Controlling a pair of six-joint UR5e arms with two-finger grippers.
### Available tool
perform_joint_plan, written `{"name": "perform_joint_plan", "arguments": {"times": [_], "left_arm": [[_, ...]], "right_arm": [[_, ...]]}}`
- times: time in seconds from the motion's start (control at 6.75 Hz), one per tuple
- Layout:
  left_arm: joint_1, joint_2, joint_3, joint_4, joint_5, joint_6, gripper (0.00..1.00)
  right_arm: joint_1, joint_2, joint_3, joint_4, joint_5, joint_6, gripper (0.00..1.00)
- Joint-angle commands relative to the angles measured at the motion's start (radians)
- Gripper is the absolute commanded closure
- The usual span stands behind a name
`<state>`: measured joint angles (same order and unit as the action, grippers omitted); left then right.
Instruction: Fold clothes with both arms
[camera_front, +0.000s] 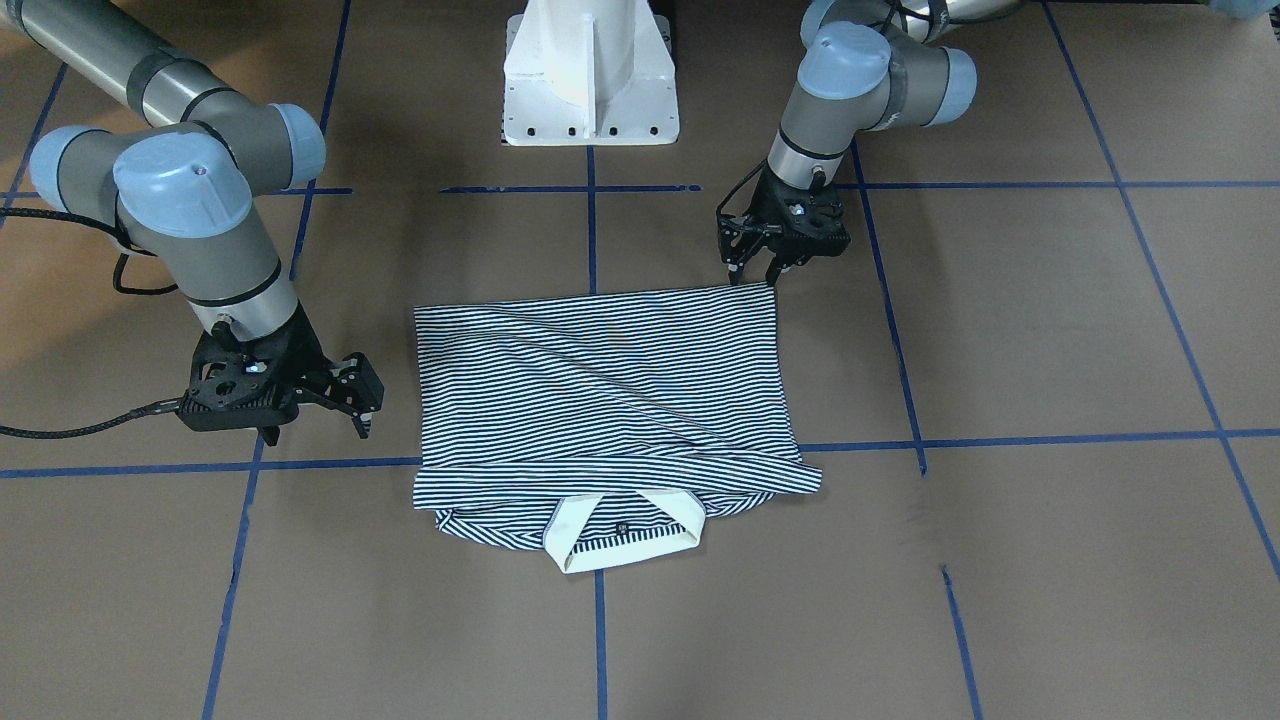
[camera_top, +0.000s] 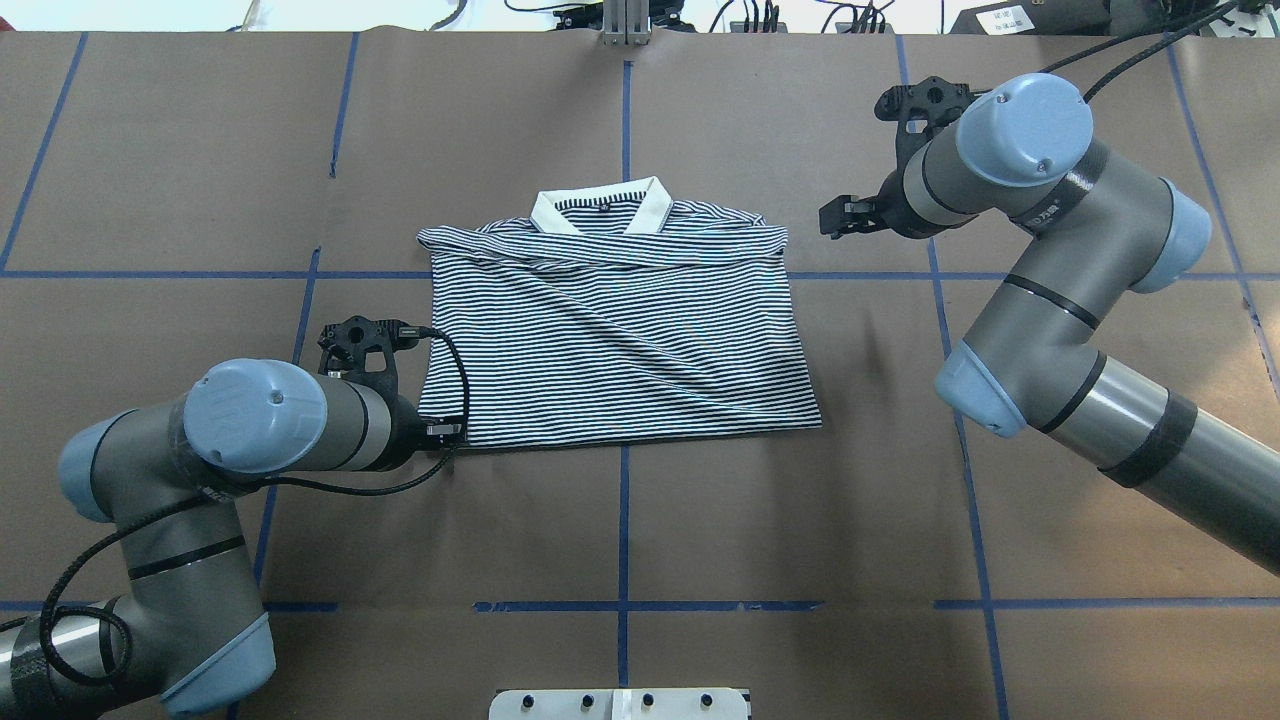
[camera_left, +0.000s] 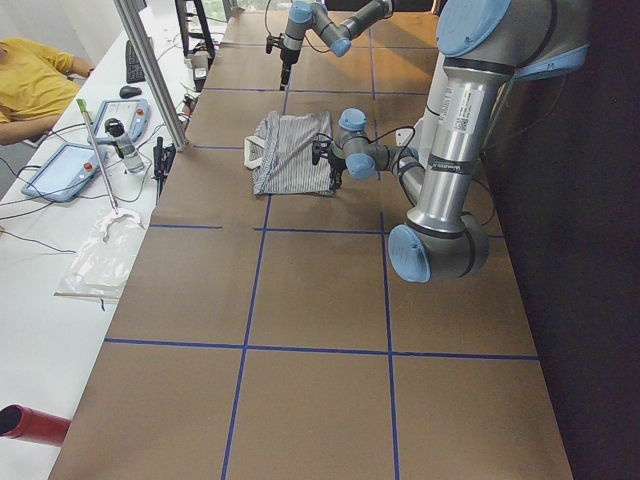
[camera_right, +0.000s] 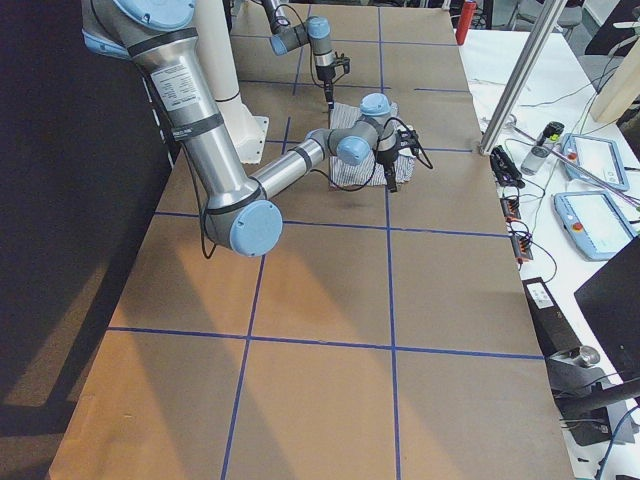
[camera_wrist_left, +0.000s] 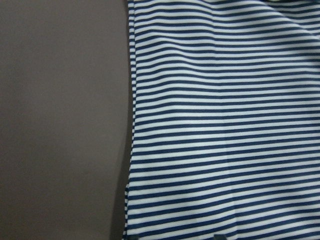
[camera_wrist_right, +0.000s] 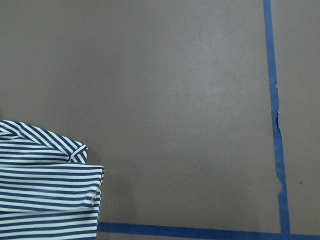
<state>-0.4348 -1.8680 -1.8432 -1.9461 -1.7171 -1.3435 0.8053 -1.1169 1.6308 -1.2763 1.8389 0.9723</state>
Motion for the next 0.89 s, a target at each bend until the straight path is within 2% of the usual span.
{"name": "perform_joint_plan", "arguments": {"times": [0.0,0.74], "left_arm": [[0.001,0.004,0.002,0.004,0.001,0.000,0.44],[-0.005,0.010,0.022,0.006,0.005,0.006,0.44]], "right_arm": [[0.000,0.000,0.003,0.000,-0.001,0.003,0.00],[0.000,-0.004,0.003,0.000,-0.003,0.008,0.00]]}}
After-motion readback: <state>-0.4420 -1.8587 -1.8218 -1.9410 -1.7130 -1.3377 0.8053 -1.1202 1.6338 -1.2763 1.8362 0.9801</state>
